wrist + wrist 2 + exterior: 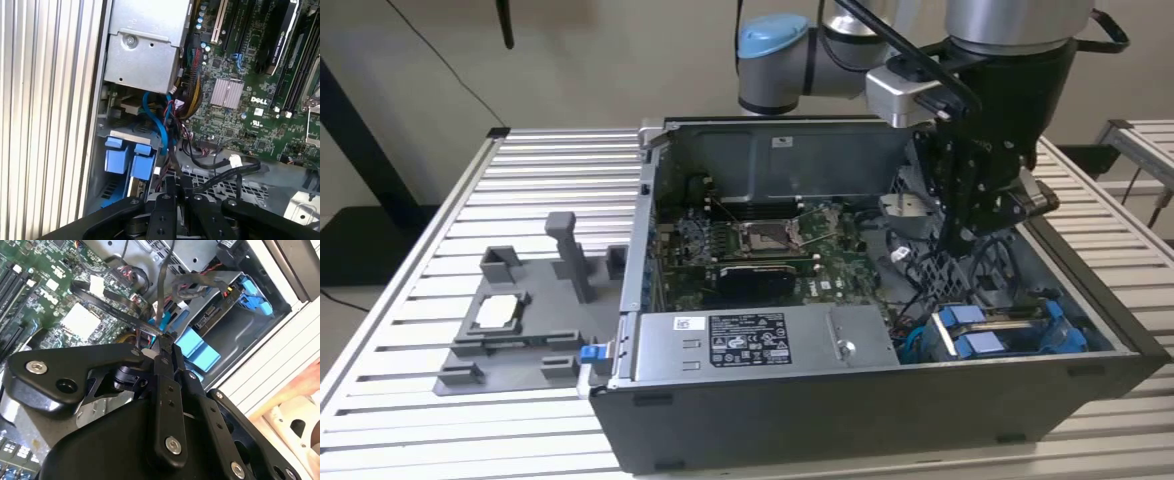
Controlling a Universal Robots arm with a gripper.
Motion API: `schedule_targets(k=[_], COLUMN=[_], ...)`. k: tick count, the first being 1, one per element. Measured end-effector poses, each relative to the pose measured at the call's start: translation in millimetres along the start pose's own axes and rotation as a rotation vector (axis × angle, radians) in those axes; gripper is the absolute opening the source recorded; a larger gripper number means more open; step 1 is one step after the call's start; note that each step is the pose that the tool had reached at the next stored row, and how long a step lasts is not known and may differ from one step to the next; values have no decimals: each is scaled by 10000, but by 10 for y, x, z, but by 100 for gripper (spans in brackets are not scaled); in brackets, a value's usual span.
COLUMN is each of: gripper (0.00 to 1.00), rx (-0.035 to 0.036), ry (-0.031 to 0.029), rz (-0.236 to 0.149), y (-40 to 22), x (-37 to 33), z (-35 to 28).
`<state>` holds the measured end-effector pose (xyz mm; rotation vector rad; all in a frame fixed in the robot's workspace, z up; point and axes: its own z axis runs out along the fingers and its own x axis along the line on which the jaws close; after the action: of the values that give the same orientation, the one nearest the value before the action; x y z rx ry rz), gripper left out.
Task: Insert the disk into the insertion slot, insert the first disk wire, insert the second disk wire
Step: 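Insert the second disk wire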
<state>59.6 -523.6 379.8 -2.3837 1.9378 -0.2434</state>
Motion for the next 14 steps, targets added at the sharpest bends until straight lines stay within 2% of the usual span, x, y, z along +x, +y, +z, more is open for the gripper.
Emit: schedule_targets(k=[14], gripper=[16], rx=[-84], ry=[-11], rz=[27], y=[1], x=[307], z=[27])
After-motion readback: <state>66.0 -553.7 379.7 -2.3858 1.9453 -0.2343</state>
